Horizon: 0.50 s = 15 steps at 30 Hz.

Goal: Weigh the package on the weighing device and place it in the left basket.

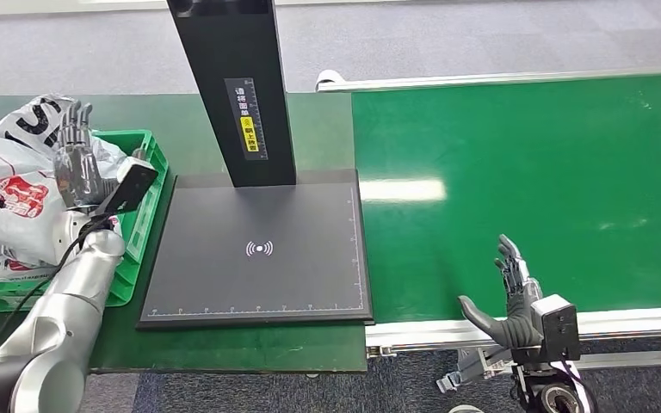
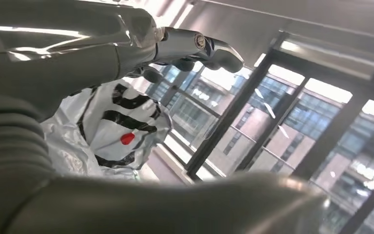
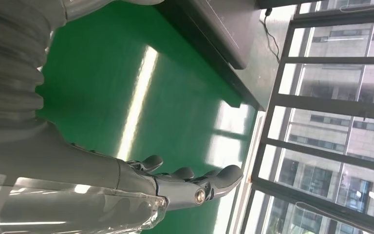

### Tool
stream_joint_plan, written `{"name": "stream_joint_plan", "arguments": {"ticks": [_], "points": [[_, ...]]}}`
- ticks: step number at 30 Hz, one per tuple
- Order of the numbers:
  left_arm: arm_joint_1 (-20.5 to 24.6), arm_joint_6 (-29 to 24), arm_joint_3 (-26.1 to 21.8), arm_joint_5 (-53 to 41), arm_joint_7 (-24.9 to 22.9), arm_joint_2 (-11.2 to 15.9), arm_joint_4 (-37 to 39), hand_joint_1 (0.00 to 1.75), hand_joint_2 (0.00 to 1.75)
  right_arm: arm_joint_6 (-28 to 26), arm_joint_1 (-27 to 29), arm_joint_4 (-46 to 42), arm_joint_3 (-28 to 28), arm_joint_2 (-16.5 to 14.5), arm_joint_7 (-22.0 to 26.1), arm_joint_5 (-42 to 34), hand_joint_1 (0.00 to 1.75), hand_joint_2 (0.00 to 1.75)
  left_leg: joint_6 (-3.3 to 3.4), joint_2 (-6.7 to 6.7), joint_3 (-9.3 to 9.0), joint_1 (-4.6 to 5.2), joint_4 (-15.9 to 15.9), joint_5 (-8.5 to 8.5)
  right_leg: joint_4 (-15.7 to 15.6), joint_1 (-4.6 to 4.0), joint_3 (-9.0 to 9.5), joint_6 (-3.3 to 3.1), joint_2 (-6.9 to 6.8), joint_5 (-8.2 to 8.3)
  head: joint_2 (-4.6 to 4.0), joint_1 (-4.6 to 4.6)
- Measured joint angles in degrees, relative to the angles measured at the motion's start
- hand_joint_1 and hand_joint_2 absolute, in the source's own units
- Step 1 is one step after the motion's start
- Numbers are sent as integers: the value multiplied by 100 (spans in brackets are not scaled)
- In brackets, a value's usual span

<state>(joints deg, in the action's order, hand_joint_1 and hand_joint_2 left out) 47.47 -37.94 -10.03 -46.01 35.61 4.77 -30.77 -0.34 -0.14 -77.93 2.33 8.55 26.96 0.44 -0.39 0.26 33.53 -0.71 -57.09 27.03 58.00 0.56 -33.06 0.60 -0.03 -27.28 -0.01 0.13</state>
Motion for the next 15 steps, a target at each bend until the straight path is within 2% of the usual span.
{"name": "stream_joint_plan", "arguments": {"ticks": [5, 8, 12, 15], "points": [[-46, 15, -321, 171, 135, -145, -124, 0, 0, -18, 31, -19, 1, 2, 16, 0, 0, 175, 0, -2, 0, 0, 0, 0, 0, 0, 1, 0, 0, 0, 1, 0], [-142, 232, -293, 1219, 349, -257, -290, 0, 0, -69, 66, -40, 1, 1, 38, -4, 0, 175, 0, -4, 0, 1, 0, 0, 0, 1, 1, 0, 0, 0, 0, 0], [-710, 826, 305, 3209, 441, -434, -1201, 0, 0, -80, 86, -62, 1, 1, 159, -49, 0, 175, 1, -2, 1, 2, 0, 2, -1, 2, 0, 1, 0, 0, -1, 0], [-1308, 1582, 961, 4434, 455, -558, -2127, 0, 0, -18, 79, -90, 0, 8, 280, -133, 0, 175, 2, -5, 3, 3, 0, 7, -3, 3, 0, 1, -1, -2, -1, -1]]}}
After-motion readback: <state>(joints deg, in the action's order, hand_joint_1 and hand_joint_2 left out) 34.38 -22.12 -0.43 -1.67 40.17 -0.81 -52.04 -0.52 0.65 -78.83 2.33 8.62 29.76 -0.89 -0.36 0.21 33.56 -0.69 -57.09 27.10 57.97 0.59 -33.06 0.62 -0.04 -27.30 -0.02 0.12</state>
